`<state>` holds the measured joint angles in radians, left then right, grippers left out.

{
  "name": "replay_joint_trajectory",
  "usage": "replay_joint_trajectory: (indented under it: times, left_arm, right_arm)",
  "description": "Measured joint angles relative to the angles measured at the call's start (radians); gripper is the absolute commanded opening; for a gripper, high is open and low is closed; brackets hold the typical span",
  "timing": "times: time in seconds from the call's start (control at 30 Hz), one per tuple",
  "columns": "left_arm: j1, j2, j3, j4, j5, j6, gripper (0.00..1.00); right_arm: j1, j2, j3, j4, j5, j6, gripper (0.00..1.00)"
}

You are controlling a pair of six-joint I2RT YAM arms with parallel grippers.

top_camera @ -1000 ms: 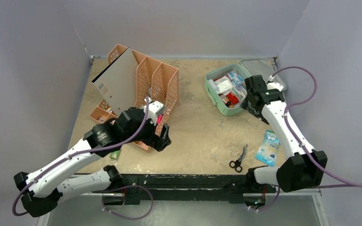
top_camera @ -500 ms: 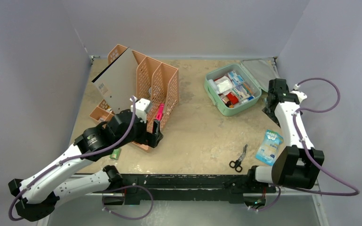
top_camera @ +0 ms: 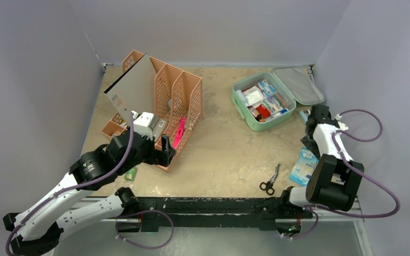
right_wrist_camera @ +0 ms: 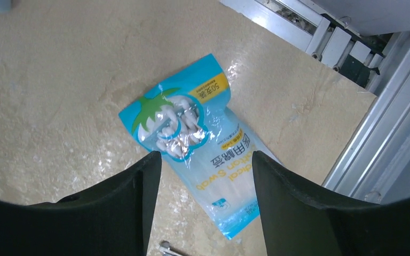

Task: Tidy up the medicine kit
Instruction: Pick up the medical item at the center of the board.

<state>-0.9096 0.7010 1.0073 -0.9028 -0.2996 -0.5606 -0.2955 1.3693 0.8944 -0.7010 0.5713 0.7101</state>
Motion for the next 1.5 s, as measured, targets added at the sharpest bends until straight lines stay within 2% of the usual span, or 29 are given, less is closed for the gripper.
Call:
replay_joint_trajectory:
  times: [0.23,0.5,0.67,0.87,1.0,1.1,1.5]
  left_arm:
    - [0.0,-0.013,-0.009,-0.013,-0.011,-0.026,0.99]
    - [0.0,-0.023,-0.013,-0.023,-0.019,-0.042,0.97]
    - [0.0,-0.04,-0.013,-0.041,-0.026,-0.054,0.96]
    - [0.0,-0.067,-0.019,-0.062,-0.05,-0.066,0.96]
    - [0.0,-0.077,-0.021,-0.075,-0.074,-0.076,0.96]
    - [0.0,-0.078,-0.026,-0.075,-0.079,-0.074,0.96]
    - [0.0,-0.135,-0.119,-0.043,-0.041,0.0,0.97]
  right_arm:
    - [-0.118,0.028,-0.043,0.101,-0.082,-0.037,0.65]
    - [-0.184,0.092,-0.086,0.179,-0.202,-0.073,0.63]
    - [-0.19,0.099,-0.102,0.225,-0.229,-0.094,0.47]
    - [-0.19,0.099,-0.103,0.243,-0.258,-0.122,0.24]
    - [-0.19,0.093,-0.103,0.254,-0.277,-0.141,0.15]
    - [-0.19,0.082,-0.104,0.267,-0.287,-0.156,0.0]
    - [-0.189,-0.092,-0.111,0.277,-0.379,-0.206,0.0]
